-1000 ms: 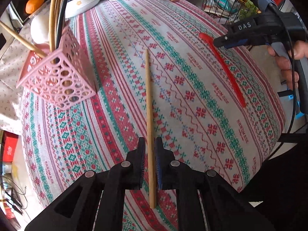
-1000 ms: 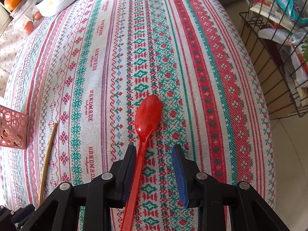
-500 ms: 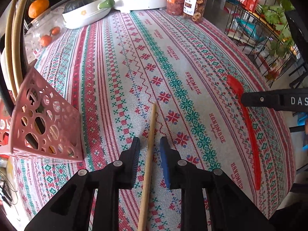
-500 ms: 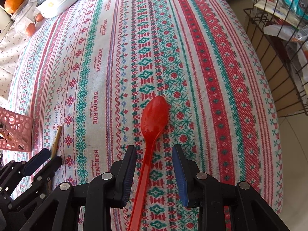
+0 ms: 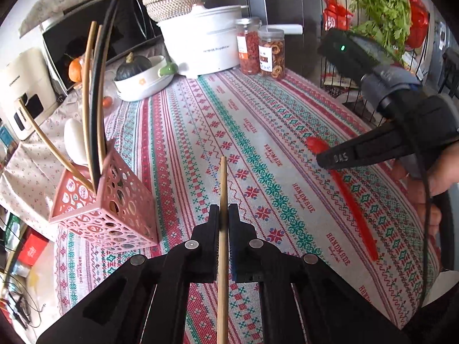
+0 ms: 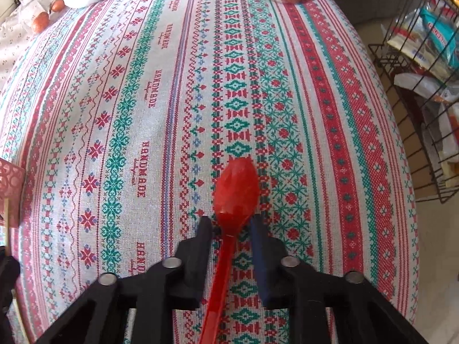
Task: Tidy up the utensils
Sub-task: 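Lift the wooden chopstick with the left tool while the right tool carries the red spoon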
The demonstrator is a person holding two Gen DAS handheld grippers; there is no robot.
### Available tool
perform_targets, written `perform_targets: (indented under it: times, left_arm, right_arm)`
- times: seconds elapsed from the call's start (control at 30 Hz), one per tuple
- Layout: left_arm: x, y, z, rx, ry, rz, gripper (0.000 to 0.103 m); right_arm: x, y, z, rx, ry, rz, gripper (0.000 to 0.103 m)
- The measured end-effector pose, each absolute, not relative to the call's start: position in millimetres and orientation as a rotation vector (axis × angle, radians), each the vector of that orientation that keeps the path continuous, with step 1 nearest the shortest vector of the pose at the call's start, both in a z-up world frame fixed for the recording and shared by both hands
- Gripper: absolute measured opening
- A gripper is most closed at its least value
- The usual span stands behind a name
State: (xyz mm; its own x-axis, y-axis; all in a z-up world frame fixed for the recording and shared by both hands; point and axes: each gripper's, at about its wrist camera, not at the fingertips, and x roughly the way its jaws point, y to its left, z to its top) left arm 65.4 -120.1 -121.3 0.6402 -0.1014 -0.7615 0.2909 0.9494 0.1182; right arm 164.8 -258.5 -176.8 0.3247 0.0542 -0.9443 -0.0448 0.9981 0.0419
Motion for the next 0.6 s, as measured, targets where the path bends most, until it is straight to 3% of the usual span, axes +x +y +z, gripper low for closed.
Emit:
perform_targets:
  times: [0.37,0.6]
  left_arm:
    - [42,-21,-28,-0.060,0.674,-0.312,0.006]
    - [48,33,19,-0.161,0.407,-0.224,0.006]
  right_arm:
    - [138,-265,-137,0.184,1.074,0.093,0.008]
    - [111,-247,-86,0.217,0.891,0.159,0.008]
